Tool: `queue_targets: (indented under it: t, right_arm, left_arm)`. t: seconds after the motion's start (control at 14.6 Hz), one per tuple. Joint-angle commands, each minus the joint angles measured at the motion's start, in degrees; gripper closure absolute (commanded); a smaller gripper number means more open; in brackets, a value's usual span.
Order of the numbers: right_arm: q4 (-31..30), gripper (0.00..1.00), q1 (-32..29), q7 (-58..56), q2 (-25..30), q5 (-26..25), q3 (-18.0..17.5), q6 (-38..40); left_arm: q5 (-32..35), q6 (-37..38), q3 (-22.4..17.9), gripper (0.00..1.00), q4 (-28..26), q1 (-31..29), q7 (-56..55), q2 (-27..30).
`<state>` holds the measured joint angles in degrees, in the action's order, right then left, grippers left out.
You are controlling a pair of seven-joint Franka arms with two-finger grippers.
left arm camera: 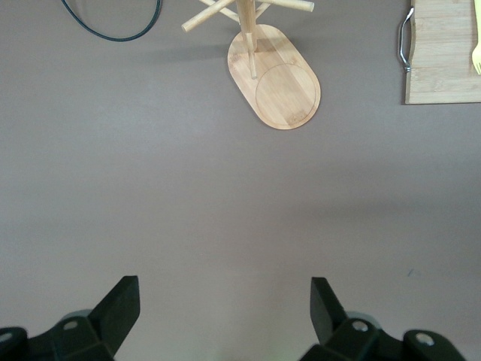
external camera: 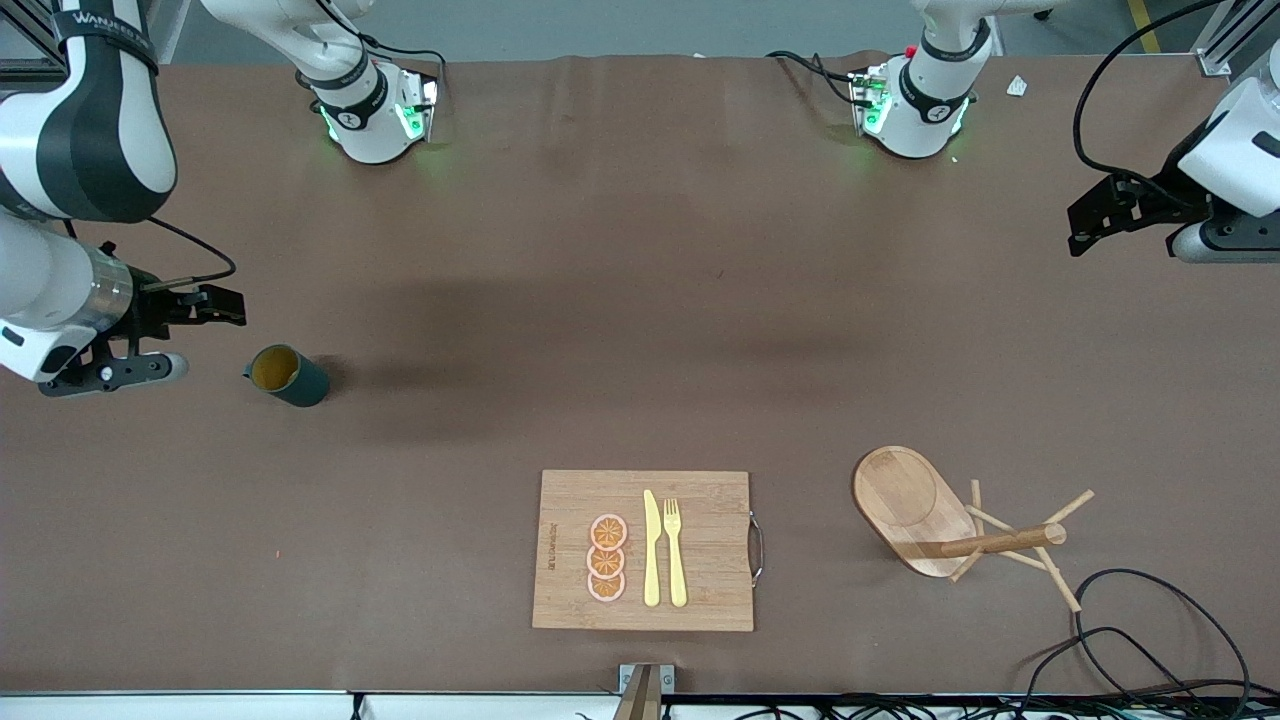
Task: Transfer cup from left to right arm and place
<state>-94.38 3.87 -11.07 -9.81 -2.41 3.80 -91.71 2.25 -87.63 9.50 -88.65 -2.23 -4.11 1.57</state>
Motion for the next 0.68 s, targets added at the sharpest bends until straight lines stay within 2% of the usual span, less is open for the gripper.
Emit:
queue_targets:
  t: [0.0, 0.21, 0.62]
  right_arm:
    - [4.1, 0.0, -0.8, -1.9, -0.7, 0.3, -0.2, 2.0]
    - [5.9, 0.0, -0.8, -1.5, 0.5, 0.3, 0.1, 3.8]
    - [5.5, 0.0, -4.0, -1.5, 6.6, 2.1, 0.2, 5.8]
  left_arm:
    - [0.4, -0.2, -0.1, 0.0, 0.6, 0.1, 0.5, -0.2]
    - [0.4, -0.2, -0.1, 0.0, 0.6, 0.1, 0.6, -0.2]
    - [0.4, 0.0, -0.1, 0.0, 1.4, 0.1, 0.5, -0.2]
